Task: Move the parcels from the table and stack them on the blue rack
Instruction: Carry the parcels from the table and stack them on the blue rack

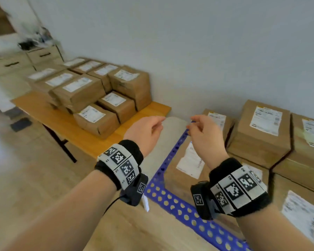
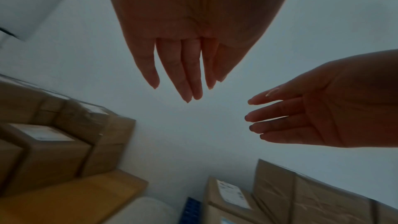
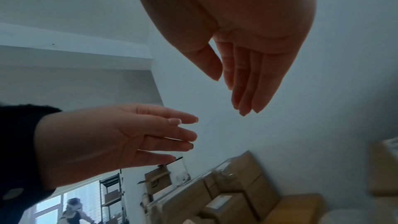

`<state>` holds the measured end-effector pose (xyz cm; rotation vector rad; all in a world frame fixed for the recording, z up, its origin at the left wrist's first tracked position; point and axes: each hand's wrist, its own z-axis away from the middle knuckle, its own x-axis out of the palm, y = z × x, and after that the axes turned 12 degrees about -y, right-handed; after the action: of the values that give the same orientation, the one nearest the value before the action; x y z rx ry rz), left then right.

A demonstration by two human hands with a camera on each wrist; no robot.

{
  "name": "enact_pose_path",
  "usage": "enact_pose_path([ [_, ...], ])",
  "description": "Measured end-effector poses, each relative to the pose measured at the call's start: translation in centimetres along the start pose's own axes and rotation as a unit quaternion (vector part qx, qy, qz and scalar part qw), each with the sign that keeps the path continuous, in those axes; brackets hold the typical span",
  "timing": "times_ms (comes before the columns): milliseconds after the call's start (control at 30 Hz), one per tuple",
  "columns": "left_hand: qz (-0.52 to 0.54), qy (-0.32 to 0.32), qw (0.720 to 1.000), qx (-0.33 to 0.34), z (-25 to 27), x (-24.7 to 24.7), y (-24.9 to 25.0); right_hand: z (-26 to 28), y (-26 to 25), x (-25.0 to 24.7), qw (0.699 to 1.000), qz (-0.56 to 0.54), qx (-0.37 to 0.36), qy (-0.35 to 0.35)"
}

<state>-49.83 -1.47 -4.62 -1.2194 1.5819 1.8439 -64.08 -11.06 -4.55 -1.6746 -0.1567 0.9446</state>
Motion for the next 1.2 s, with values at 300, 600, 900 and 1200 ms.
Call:
enact_pose_path([
  [300,-0.003,0.032,0.997,-0.067,7.5,-11.7,-16.2,-3.5,-10.3,19.6,0.996,-0.015,-0.023,-0.089],
  [600,0.052,0.060,0.990,-0.114,7.0,-18.4,-25.4,-9.2,-15.9,27.8,0.991,0.021,-0.037,-0.131],
  [900,-0.011,0.041,0.989,-0.142,-2.3,-24.5,-34.1,-22.5,-17.7,34.4,0.990,-0.028,-0.011,-0.139],
  [1200,-0.028,-0.033,0.980,-0.192,-12.1,-28.6,-41.9,-33.4,-17.7,41.3,0.979,-0.038,0.112,-0.165],
])
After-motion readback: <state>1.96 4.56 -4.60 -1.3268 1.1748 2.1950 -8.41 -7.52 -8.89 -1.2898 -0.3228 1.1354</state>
